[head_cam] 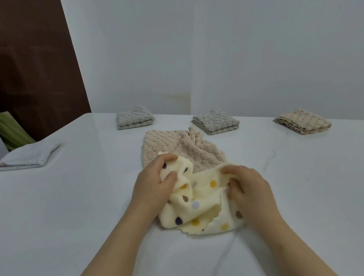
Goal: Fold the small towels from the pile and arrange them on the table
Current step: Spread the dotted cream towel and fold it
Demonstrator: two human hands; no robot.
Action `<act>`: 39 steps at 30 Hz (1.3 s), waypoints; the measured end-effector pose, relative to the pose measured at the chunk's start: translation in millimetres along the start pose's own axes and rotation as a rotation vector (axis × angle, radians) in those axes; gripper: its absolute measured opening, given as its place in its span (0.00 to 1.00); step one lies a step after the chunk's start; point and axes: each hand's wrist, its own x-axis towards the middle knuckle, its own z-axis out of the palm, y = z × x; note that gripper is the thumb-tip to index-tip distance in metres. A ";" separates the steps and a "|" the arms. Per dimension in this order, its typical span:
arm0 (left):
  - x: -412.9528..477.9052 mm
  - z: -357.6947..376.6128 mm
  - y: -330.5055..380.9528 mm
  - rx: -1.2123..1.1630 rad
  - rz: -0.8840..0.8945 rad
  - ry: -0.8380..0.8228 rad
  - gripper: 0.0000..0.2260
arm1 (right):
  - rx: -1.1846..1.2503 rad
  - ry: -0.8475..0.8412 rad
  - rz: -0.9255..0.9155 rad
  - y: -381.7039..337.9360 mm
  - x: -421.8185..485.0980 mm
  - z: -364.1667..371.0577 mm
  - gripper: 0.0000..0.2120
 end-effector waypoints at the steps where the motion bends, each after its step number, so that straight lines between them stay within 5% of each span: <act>1: 0.2 -1.0 0.7 -0.032 -0.002 0.000 0.15 | 0.015 0.036 0.021 0.0 0.0 -3.4 0.17; 8: 9.1 5.6 -10.1 0.105 0.012 -0.083 0.28 | 0.088 0.155 0.144 2.1 5.8 -18.6 0.22; 12: 14.1 6.3 -18.0 0.216 -0.043 -0.002 0.23 | 0.076 0.054 0.211 4.5 6.9 -16.2 0.22; 15: 14.8 7.7 -22.1 0.372 -0.142 -0.026 0.14 | 0.021 -0.173 0.369 11.1 9.8 -7.3 0.14; 17: 15.1 9.7 -22.9 0.405 -0.141 -0.035 0.12 | 0.031 -0.175 0.407 10.8 10.2 -6.4 0.10; 25: 19.6 7.5 -18.7 0.278 -0.042 -0.006 0.29 | 0.033 0.005 0.298 11.0 14.3 -6.2 0.21; 28: 20.0 6.8 -25.1 0.396 -0.097 -0.062 0.35 | -0.115 -0.075 0.335 15.3 16.1 -5.3 0.24; 33: 14.3 6.5 -16.8 0.553 0.035 0.121 0.25 | -0.229 -0.048 0.321 18.8 17.5 -3.1 0.22; 37: 1.4 13.4 -3.0 0.352 0.155 -0.185 0.12 | -0.178 -0.050 0.212 13.0 16.4 -5.2 0.13; 39: -2.0 18.0 -5.3 0.493 0.158 -0.373 0.14 | -0.183 -0.165 0.209 11.3 14.0 -4.6 0.14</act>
